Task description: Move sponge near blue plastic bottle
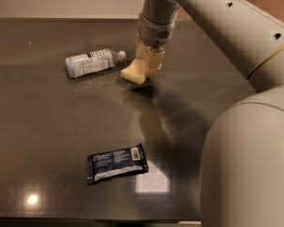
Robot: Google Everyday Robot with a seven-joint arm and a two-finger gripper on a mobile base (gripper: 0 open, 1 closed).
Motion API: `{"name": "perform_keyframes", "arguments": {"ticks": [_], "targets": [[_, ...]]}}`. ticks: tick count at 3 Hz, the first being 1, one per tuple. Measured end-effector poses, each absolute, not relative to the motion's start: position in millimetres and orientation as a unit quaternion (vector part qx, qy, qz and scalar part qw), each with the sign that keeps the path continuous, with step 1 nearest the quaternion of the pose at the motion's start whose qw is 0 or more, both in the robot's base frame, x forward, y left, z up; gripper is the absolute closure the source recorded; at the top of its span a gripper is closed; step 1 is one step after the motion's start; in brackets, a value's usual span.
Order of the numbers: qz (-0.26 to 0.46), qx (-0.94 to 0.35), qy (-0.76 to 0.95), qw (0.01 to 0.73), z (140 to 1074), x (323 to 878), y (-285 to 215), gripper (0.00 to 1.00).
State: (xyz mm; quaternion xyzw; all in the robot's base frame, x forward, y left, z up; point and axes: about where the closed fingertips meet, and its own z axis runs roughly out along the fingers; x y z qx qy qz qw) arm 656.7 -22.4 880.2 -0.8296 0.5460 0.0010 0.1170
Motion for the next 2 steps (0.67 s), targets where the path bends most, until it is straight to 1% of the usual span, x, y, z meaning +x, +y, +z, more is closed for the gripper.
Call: {"name": "perform_keyframes", "arguments": {"ticks": [1,2], "targets": [[0.004,-0.833,0.539,0.121,878,671,-8,0.84],[0.007,-0.836,0.534,0.125,874,683,4,0.61]]}}
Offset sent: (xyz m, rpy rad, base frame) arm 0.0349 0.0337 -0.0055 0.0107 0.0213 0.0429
